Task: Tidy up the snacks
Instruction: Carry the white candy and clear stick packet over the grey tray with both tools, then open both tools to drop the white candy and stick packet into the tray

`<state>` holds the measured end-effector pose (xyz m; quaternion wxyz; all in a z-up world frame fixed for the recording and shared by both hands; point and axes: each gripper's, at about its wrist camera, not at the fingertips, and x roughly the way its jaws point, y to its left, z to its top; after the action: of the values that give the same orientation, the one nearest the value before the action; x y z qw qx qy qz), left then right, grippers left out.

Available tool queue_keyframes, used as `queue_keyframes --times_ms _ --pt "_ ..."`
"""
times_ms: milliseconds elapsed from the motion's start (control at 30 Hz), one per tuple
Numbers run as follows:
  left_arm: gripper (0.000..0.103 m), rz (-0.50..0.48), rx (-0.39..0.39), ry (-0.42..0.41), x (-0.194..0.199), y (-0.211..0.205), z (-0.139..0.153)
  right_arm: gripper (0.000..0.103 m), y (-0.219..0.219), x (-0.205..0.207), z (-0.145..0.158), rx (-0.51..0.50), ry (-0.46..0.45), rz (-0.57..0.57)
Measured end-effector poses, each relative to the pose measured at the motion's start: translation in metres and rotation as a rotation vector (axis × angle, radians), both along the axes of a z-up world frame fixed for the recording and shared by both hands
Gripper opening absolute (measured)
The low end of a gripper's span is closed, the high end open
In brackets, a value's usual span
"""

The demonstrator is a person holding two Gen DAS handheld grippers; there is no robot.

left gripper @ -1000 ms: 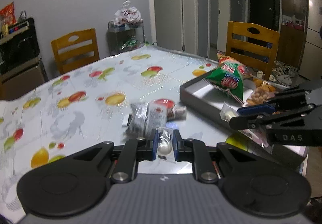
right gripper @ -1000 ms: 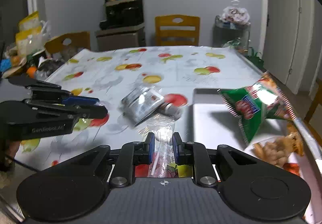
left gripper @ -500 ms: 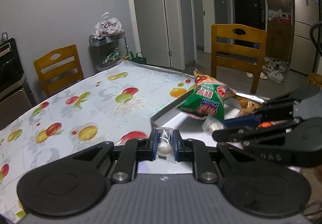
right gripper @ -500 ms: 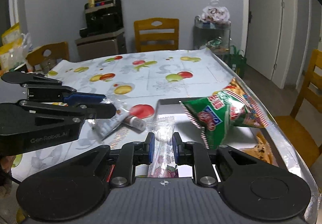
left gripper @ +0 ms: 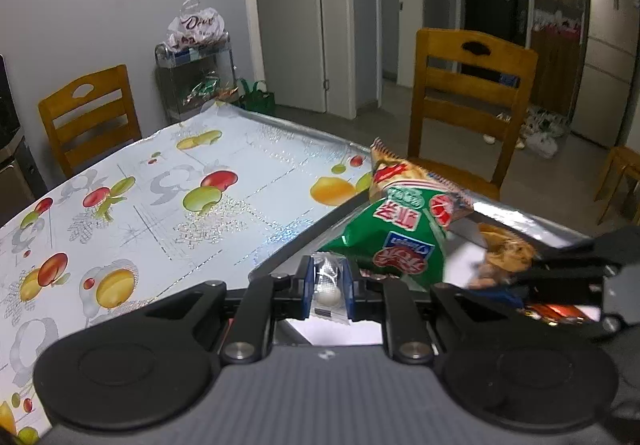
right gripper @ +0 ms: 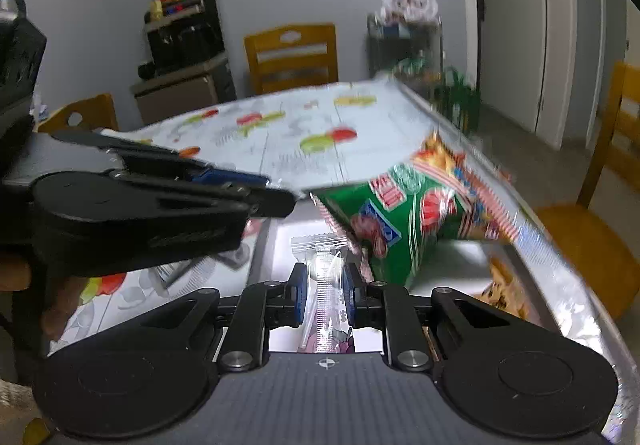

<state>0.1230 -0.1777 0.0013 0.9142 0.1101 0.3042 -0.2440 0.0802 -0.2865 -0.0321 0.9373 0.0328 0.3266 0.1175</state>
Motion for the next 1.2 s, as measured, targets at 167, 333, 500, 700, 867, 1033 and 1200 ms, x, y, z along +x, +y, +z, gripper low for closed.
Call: queue_keyframes --times_ms 167,333,500,700,867,1033,1200 --pt "0.013 0.028 -0.004 0.052 0.022 -0.010 -0.015 0.021 0.000 0.009 -0.009 0.027 0.043 0.007" --pt "0.013 0.045 0.031 0.071 0.035 -0.018 -0.029 0.021 0.003 0.015 -0.012 0.013 0.050 -0.007" --pt "0.013 0.068 0.030 0.077 0.041 -0.015 -0.036 0.021 0.003 0.017 -0.014 0.006 0.057 -0.015" --pt "0.015 0.059 0.021 0.089 0.041 -0.012 -0.037 0.023 0.004 0.019 -0.015 0.012 0.061 -0.024" --pt "0.015 0.057 0.021 0.095 0.040 -0.010 -0.038 0.023 0.004 0.021 -0.015 0.012 0.061 -0.033" --pt "0.046 0.070 0.006 0.088 0.034 -0.004 -0.035 0.024 0.005 0.023 -0.016 0.013 0.063 -0.044" --pt "0.060 0.068 -0.003 0.031 0.021 0.005 -0.022 0.029 0.006 0.022 -0.015 0.019 0.051 -0.048"
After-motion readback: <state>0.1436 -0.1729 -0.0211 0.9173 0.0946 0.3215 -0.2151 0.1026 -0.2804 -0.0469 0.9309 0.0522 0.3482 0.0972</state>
